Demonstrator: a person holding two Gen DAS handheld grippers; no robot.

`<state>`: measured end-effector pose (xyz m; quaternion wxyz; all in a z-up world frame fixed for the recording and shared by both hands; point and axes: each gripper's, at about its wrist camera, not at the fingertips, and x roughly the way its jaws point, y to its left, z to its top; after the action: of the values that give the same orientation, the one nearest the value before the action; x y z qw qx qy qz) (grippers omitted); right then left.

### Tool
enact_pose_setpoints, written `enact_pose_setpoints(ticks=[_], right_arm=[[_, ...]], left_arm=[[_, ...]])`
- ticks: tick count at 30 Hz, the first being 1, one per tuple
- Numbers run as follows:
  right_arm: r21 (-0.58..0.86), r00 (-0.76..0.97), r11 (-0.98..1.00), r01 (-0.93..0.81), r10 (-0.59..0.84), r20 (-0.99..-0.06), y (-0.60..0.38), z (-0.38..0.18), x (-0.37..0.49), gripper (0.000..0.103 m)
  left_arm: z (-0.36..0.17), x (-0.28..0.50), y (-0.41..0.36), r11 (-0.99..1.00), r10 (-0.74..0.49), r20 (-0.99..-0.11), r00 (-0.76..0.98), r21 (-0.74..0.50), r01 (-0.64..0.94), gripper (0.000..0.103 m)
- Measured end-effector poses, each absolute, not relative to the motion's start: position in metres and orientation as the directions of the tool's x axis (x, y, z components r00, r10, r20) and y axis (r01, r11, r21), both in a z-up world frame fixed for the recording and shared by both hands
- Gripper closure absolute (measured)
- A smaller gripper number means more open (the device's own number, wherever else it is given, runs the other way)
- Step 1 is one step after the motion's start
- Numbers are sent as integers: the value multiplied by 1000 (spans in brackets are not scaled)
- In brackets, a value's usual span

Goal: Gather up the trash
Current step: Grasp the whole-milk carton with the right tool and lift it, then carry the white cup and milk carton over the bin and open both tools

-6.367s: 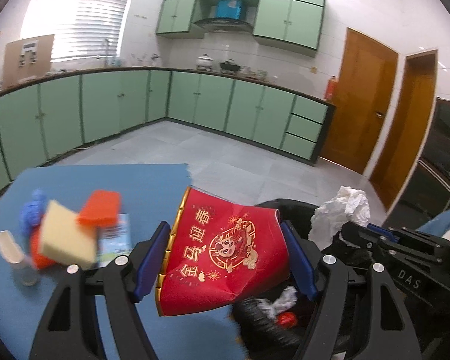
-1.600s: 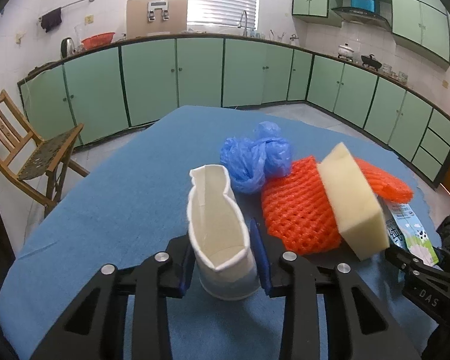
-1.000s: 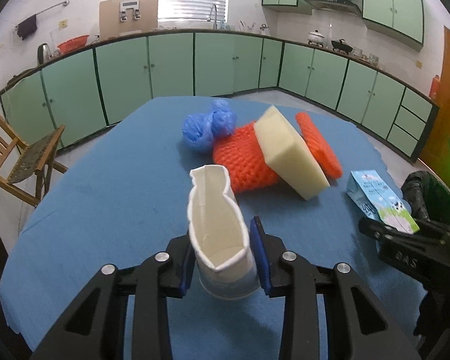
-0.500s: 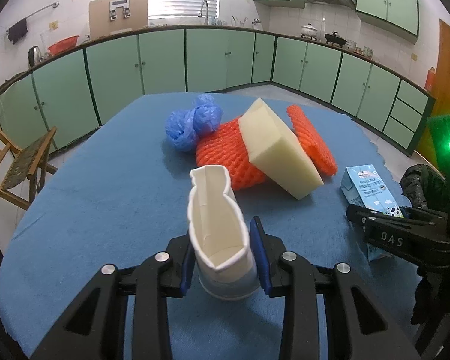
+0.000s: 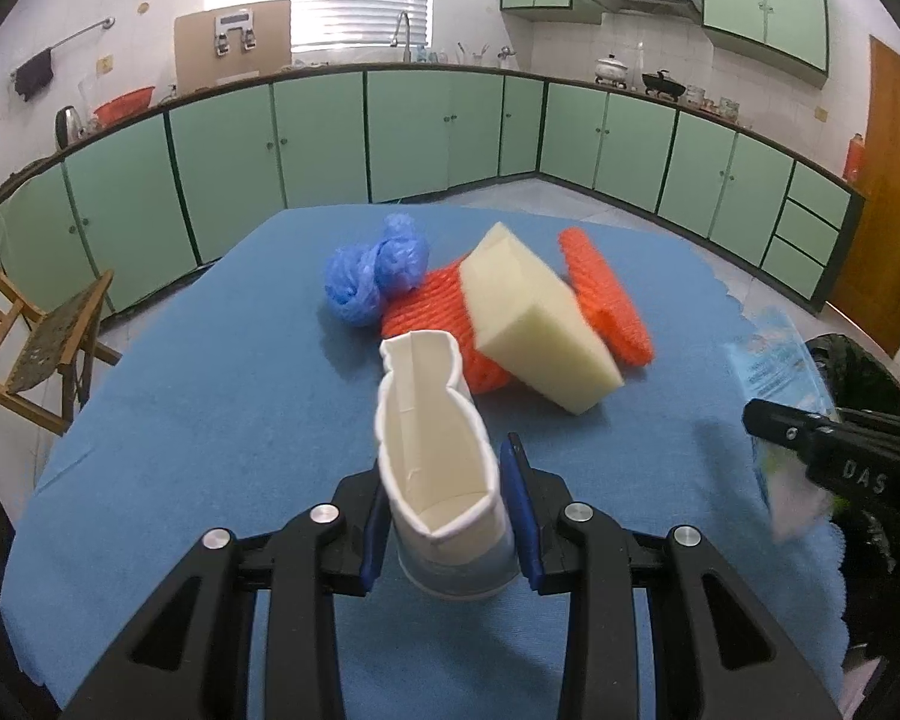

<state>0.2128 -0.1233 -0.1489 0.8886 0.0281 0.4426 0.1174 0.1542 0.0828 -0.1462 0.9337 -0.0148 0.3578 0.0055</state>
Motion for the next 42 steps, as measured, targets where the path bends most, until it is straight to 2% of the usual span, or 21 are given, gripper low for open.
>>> enact_pose_setpoints(ticks=[10,22,42], right_arm=[[181,584,960,-216,275,-764,-125,-140,198,94],[172,672,963,-206,267,-690,-148,-91,179,94],[103,744,994,-39,98,-661,-248,-61,146,94]], left_arm=[[-138,146,69,1000,-14,-661,750,-16,4,69],[-106,144,44,998,-59,-616,786,-18,61,69],[-71,141,-69,963,-248,-549,798,-51,264,69]])
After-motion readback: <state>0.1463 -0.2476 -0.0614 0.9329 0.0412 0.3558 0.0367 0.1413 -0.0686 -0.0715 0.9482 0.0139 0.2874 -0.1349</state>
